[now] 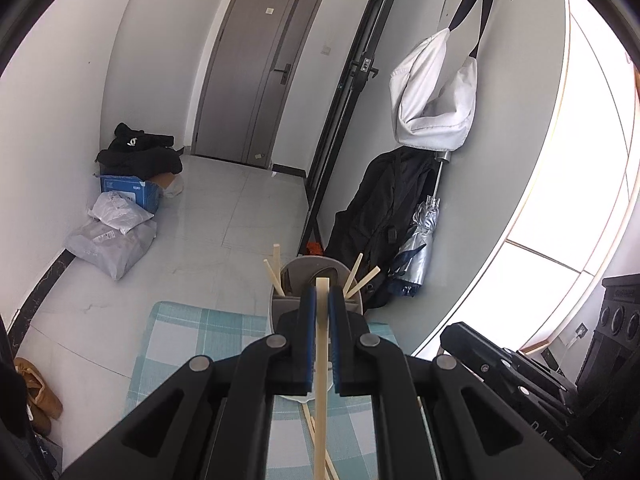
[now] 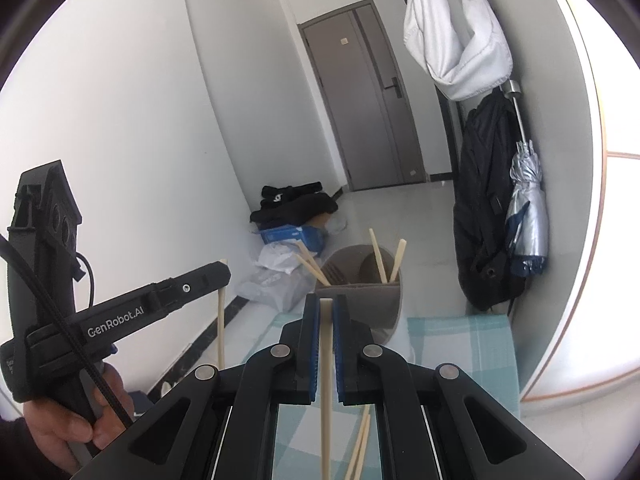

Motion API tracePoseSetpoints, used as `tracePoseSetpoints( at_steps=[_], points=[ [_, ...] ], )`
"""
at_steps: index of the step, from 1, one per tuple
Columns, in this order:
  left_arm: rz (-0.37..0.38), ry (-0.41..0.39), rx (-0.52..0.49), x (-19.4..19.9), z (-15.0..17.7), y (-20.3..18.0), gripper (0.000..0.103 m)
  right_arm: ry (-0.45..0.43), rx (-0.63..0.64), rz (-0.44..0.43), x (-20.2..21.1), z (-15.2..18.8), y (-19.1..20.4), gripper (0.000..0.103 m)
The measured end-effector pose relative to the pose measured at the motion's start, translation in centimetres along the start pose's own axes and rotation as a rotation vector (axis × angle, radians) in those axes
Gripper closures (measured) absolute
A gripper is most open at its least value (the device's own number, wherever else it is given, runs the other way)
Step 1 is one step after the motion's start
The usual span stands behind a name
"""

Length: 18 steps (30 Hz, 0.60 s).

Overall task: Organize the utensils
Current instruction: 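Carry both held chopsticks up above the caddy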

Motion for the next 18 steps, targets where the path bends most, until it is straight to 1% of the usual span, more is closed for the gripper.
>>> tracePoseSetpoints(
  at_steps=[5,8,11,14,18],
  points=[
    [0.019,0.004,0.011,-0.6,-2.2,0.2,0.100,-0.025,0.008,-0.004,0.2,-2.9,0.2,0.097],
    [0.035,-0.005,0.024,-0.9,-3.8,0.4,0.100,-0.052,0.030,-0.002,0.2,-5.4,0.2,0.097],
    [0.053,-0.033,0.025,-1.1,-6.0,0.5,0.100,-0.078,0.056,0.004,0.0,-7.8,0.3,0.097],
    [0.054,-0.067,0.034,-1.6,-8.1,0.6,0.100,-0.095,0.077,0.000,-0.8,-10.7,0.2,0.097],
    [0.053,-0.142,0.050,-2.5,-10.4,1.0,0.100,-0.140,0.092,0.009,-1.9,-13.7,-0.1,0.097]
  ],
)
Point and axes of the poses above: each gripper's, at about its wrist camera, not at the fingertips, and x roughly against the way its jaws point, y to its left, z to its underside, the point moved 2 cm from there along -x, roughly the way its jaws point, and after that the axes turned 10 degrees about y, right-handed, at the moved point
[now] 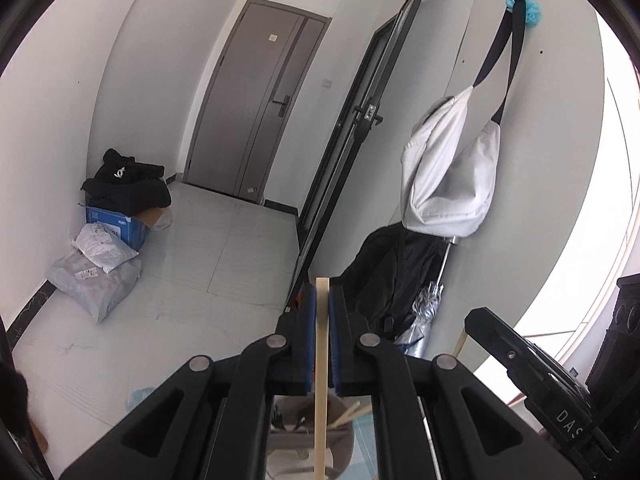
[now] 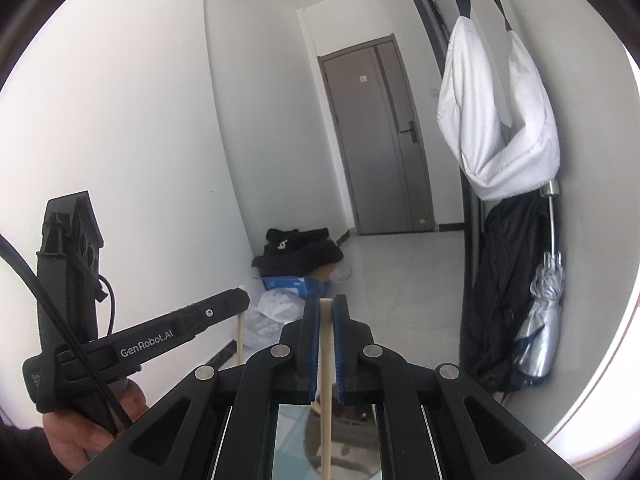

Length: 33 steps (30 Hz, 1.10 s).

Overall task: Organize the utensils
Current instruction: 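Carry both held chopsticks up above the caddy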

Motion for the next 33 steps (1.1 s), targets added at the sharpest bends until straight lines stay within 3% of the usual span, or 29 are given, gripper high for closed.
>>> tracePoseSetpoints(
  at_steps=[8,19,33],
  points=[
    [0.023,-0.096,0.007,-3.1,-0.9,1.4,0.100,-0.058,-0.043,0.003,-4.1,-2.6,-2.0,0.097],
    [-0.027,-0.142,-0.047,-6.4,0.3,2.3,0.100,-0.091,-0.014,0.015,-7.9,-1.1,-3.4,0.097],
    [-0.022,-0.091,-0.103,-8.2,1.9,2.2,0.100,-0.054,0.045,0.003,-8.5,1.3,-4.1,0.097]
  ],
)
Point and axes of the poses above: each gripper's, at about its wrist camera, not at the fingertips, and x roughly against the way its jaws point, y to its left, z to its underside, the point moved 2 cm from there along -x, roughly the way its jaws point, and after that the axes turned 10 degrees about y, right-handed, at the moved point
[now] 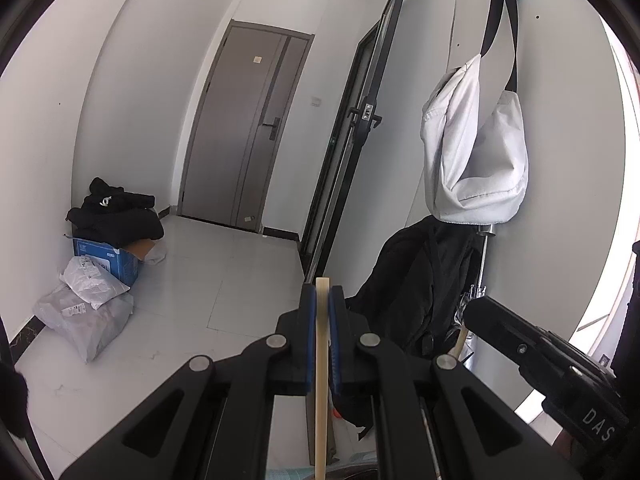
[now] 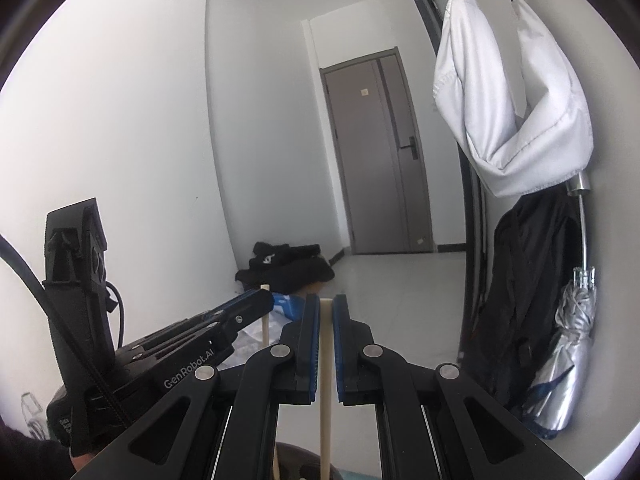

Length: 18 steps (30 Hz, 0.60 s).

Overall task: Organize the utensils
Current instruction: 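Lower the chopsticks into the caddy and open both grippers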

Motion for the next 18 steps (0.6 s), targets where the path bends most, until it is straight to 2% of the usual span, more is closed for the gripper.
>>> tracePoseSetpoints(
  at_steps=[12,18],
  points=[
    [0.064,0.077,-0.041,1.8,0.8,-0.3,0.100,0.087,-0.006,-0.054,1.0,3.1,0.0,0.097],
    [0.040,0.110,-0.041,2.7,1.7,-0.4,0.100,0.135,0.017,-0.077,1.3,4.4,1.0,0.097]
  ],
)
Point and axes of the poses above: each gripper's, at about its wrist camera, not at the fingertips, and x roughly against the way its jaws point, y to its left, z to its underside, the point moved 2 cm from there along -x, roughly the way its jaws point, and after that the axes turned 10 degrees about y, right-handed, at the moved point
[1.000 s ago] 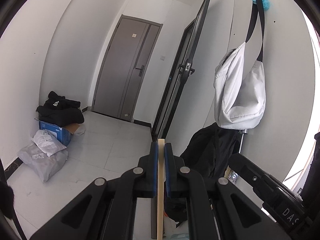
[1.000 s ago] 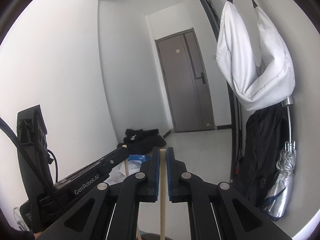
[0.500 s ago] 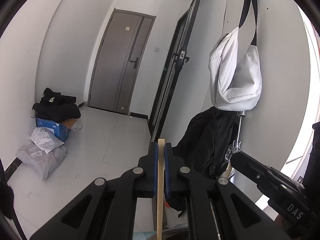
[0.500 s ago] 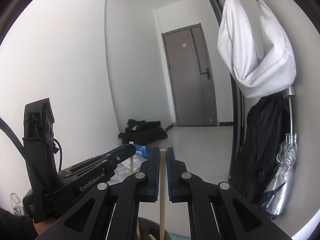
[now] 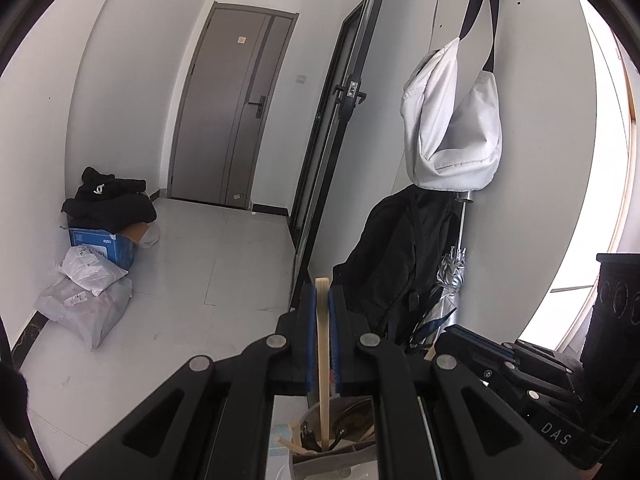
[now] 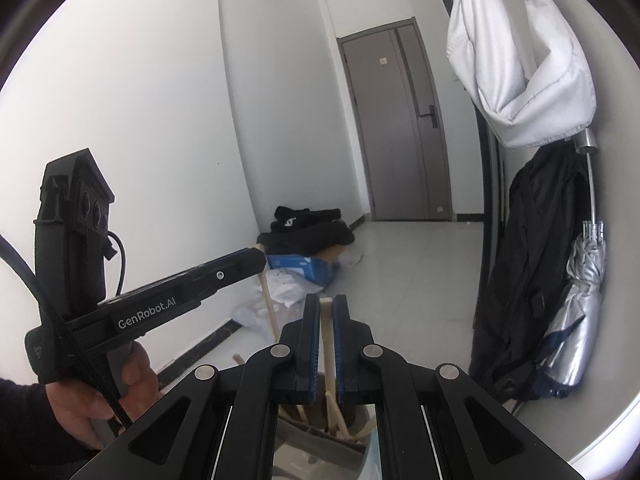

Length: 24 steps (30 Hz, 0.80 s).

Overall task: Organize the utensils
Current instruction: 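Lower the chopsticks into the caddy and open both grippers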

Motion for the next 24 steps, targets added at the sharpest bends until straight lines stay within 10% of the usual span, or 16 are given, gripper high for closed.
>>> tracePoseSetpoints(
  at_steps=[24],
  points=[
    [0.048,0.308,0.026,-1.2,4.7,-0.1,0.099,0.170,-0.135,-0.054,1.0,4.8,-1.3,0.094]
  ],
)
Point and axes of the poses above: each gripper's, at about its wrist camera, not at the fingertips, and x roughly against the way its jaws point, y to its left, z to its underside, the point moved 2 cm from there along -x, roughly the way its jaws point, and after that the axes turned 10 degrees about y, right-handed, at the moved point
